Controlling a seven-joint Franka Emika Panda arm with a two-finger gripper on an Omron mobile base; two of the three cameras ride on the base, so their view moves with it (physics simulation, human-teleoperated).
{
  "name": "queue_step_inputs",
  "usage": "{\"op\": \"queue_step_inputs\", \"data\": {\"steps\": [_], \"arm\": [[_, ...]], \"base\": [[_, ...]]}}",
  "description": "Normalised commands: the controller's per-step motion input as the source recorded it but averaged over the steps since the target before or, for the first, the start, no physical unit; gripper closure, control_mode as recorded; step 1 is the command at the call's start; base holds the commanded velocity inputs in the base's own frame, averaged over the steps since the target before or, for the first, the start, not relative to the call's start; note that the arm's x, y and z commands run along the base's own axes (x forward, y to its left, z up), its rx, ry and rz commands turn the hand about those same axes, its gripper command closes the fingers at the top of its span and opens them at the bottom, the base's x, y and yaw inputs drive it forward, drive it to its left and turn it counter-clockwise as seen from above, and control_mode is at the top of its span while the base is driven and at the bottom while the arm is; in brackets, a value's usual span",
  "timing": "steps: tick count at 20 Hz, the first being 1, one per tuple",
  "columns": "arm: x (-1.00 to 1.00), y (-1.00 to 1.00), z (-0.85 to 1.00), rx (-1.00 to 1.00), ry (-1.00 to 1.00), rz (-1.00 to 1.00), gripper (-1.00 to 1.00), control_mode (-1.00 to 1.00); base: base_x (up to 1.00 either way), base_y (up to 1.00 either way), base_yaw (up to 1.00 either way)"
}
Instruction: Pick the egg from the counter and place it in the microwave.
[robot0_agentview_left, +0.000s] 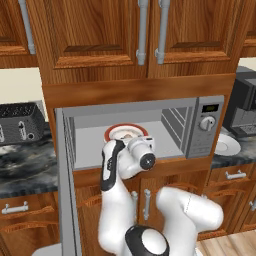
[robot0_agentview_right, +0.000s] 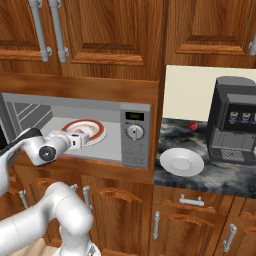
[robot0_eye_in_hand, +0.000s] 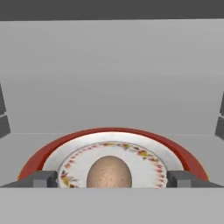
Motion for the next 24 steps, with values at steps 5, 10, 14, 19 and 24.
{"op": "queue_step_inputs", "data": {"steps": [5,10,14,19,24], "arm": [[-0.63,0.0,0.27,0.0,0.0,0.0,-1.0,-1.0],[-1.0,-0.06,0.47,0.0,0.03,0.0,-1.0,-1.0],[-0.84,-0.03,0.91,0.02,0.22,0.0,-1.0,-1.0],[-0.72,0.0,1.0,0.06,0.42,0.0,-1.0,-1.0],[-0.72,-0.05,1.0,0.07,0.45,0.0,-1.0,-1.0]], "base": [[0.0,0.0,0.0],[0.0,0.0,0.0],[0.0,0.0,0.0],[0.0,0.0,0.0],[0.0,0.0,0.0]]}}
